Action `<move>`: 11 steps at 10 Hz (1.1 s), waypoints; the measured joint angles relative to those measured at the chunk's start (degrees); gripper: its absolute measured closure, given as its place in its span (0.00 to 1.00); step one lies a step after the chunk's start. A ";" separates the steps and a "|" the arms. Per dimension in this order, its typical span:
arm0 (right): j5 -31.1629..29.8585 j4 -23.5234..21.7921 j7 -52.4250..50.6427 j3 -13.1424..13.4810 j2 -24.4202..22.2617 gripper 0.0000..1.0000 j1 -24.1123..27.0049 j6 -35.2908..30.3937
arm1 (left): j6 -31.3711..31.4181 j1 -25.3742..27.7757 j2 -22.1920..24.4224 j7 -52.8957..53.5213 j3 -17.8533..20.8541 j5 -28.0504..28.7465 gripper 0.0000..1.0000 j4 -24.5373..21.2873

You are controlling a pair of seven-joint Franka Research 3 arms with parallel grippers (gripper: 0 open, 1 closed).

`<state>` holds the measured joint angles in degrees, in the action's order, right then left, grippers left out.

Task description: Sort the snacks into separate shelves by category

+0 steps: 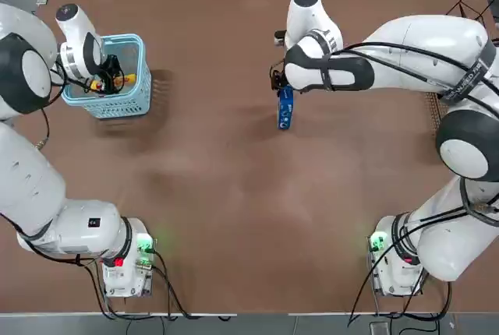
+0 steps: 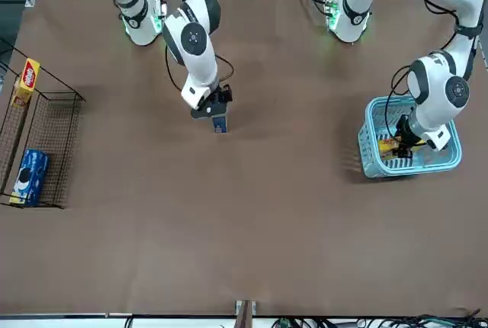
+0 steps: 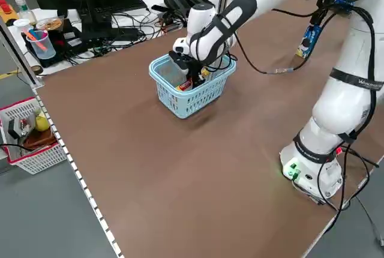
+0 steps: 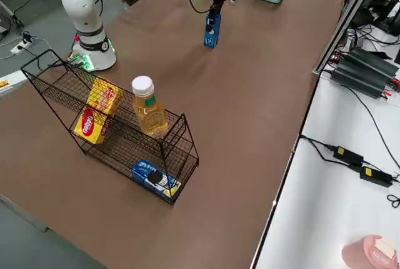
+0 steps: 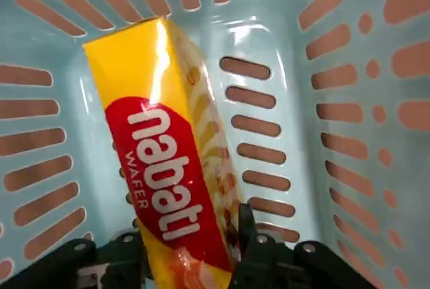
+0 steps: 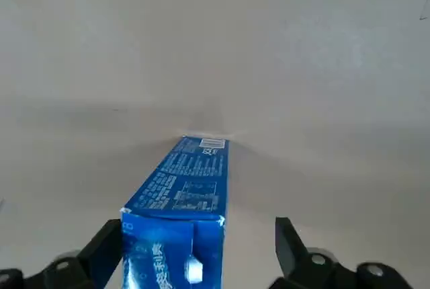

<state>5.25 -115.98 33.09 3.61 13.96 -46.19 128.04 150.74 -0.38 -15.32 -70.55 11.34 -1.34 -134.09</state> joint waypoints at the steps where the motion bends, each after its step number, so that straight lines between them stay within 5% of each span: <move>1: 0.00 0.00 0.00 0.00 0.14 0.00 0.00 0.06 | 0.01 -0.01 -0.01 0.00 0.00 0.00 0.50 0.00; 8: 0.00 0.01 0.00 0.00 1.31 0.07 -0.01 1.45 | -0.07 -0.26 0.16 0.08 -0.03 0.00 0.72 0.34; 9: 0.00 0.02 0.00 0.01 1.33 0.12 -0.01 1.53 | -0.30 -0.34 0.31 0.08 -0.04 0.00 0.72 0.76; 11: 0.01 0.08 0.00 0.07 1.32 0.44 -0.01 1.58 | -2.68 -0.42 1.16 0.00 -0.04 0.00 0.72 2.79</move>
<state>5.26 -115.89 33.10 3.68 15.28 -46.20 129.62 148.06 -0.81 -14.17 -70.55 11.30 -1.35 -131.31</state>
